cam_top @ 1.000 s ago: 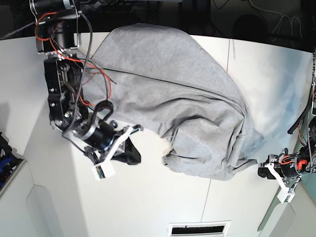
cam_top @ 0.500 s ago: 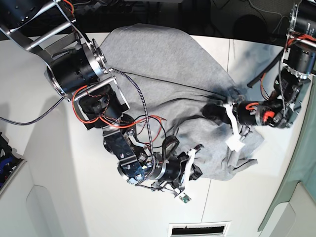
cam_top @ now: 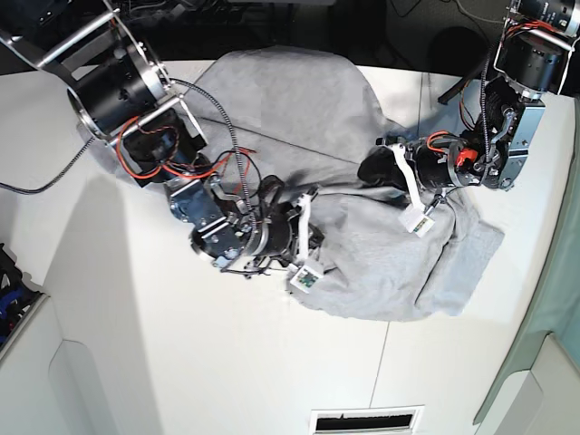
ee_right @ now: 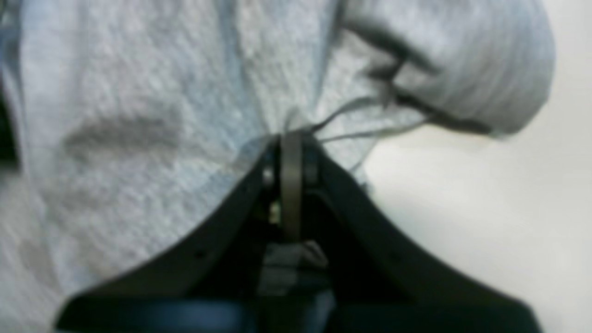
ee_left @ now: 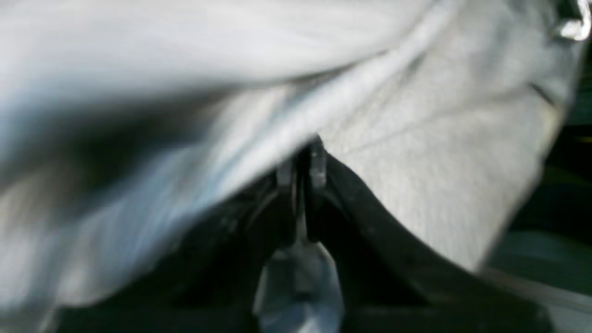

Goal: Layout the t-shirt on the table in an organized manner, then fold the t-shirt properly
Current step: 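Grasp the shirt sides with both grippers and pull them apart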

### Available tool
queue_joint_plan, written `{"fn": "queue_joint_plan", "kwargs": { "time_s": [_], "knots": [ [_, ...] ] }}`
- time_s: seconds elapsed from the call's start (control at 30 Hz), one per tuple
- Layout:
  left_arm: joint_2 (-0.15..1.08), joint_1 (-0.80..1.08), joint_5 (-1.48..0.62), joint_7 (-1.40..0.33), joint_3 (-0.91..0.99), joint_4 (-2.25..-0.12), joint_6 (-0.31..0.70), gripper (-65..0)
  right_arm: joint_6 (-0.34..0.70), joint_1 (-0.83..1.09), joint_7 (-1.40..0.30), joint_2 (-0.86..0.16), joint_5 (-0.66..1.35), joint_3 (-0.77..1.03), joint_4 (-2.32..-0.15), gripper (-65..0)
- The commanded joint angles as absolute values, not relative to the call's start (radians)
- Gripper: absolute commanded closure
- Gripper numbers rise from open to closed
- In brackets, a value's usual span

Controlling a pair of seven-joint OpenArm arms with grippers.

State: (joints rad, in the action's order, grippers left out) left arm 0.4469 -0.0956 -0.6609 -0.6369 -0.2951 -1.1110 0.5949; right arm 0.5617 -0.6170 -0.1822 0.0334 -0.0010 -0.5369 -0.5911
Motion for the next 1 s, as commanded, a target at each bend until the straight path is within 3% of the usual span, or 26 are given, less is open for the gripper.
{"fn": "queue_joint_plan", "kwargs": {
  "time_s": [0.0, 0.17, 0.33, 0.57, 0.77, 0.97],
  "knots": [
    [0.496, -0.089, -0.475, -0.723, -0.294, -1.083, 0.474, -5.5, 0.547, -0.640, -0.208, 0.022, -0.017, -0.534, -0.600, 0.0],
    [0.555, -0.162, -0.363, -0.664, -0.294, -1.078, 0.420, -5.5, 0.546, -0.640, -0.208, -0.033, 0.021, -0.533, -0.624, 0.0],
    [0.531, -0.296, -0.268, -0.624, -0.295, -1.078, 0.373, -5.5, 0.547, -0.638, -0.215, -0.111, 0.071, -0.505, -0.647, 0.0],
    [0.440, -0.410, -0.265, -0.618, -0.295, -1.016, 0.378, -5.5, 0.554, -0.607, -0.294, -0.206, 0.207, -0.457, -0.664, 0.0],
    [0.354, -0.434, -0.266, -0.621, -0.295, -0.949, 0.377, -5.5, 0.557, -0.498, -0.300, -0.287, 0.264, -0.416, -0.801, 0.0],
    [0.370, -0.429, -0.306, -0.706, -0.295, -0.977, 0.395, -5.6, 0.552, -0.423, -0.279, -0.286, 0.313, -0.230, -0.913, 0.0]
  ]
}}
